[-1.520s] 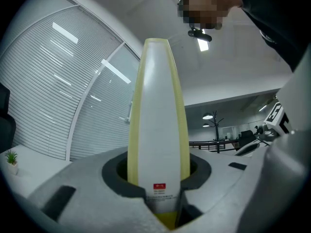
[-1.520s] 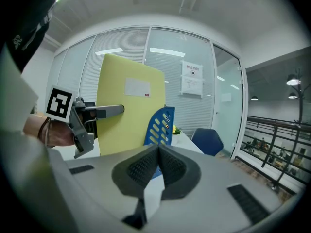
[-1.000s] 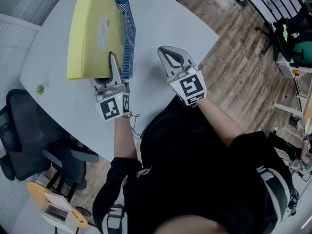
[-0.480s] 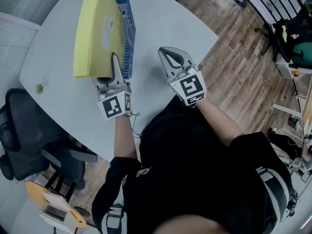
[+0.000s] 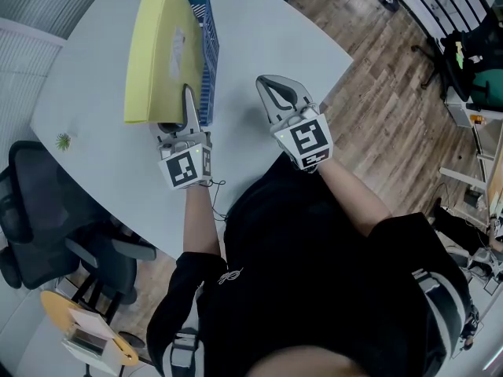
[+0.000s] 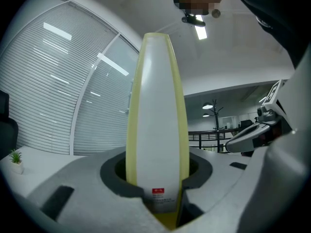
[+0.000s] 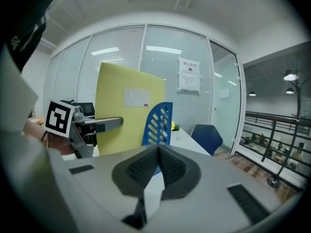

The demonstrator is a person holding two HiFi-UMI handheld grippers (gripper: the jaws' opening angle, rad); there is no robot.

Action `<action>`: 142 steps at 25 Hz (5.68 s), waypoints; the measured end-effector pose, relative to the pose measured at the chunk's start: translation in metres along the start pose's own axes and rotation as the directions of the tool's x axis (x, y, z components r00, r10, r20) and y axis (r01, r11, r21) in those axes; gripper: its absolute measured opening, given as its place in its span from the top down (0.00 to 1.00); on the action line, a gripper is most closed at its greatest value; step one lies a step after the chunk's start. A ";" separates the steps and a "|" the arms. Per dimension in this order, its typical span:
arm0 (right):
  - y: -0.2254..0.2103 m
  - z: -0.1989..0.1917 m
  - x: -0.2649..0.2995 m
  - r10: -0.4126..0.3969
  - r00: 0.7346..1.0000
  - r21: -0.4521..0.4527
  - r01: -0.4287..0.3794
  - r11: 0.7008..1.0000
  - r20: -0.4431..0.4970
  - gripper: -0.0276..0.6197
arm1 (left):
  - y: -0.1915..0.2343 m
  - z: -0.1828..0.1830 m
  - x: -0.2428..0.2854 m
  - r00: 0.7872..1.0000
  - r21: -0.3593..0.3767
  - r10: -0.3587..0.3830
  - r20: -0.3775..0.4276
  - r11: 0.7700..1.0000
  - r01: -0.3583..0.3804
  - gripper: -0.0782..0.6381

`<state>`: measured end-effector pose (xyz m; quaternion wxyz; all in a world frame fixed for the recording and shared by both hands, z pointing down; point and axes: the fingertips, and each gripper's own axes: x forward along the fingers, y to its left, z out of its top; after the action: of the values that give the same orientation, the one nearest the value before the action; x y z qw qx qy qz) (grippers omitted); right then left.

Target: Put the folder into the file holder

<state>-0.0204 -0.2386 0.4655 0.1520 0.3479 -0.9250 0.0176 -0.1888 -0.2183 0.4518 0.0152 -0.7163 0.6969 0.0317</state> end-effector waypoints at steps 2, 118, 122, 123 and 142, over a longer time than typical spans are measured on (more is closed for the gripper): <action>-0.001 -0.001 0.000 -0.002 1.000 0.002 0.002 1.000 -0.001 0.95 | -0.001 -0.002 0.001 1.000 0.000 -0.003 -0.006 1.000 0.003 0.65; 0.021 -0.027 0.051 0.216 0.974 0.054 -0.213 0.976 -0.064 0.95 | -0.005 -0.073 -0.012 0.953 -0.011 0.038 -0.301 0.999 -0.044 0.50; 0.025 -0.028 0.060 0.265 0.962 0.054 -0.261 0.964 -0.068 0.95 | -0.005 -0.076 -0.018 0.949 -0.017 0.058 -0.311 0.998 -0.066 0.49; 0.026 -0.029 0.062 0.278 0.958 0.054 -0.274 0.960 -0.070 0.95 | -0.005 -0.076 -0.020 0.948 -0.022 0.060 -0.312 0.997 -0.070 0.49; 0.036 -0.057 0.085 0.483 0.873 0.036 -0.482 0.876 -0.071 0.95 | -0.007 -0.092 -0.078 0.883 -0.037 0.279 -0.377 0.948 -0.315 0.48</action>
<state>-0.0891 -0.2578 0.5472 0.1757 0.1068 -0.9756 0.0764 -0.1817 -0.1467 0.5487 -0.1553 -0.5941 0.7864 -0.0669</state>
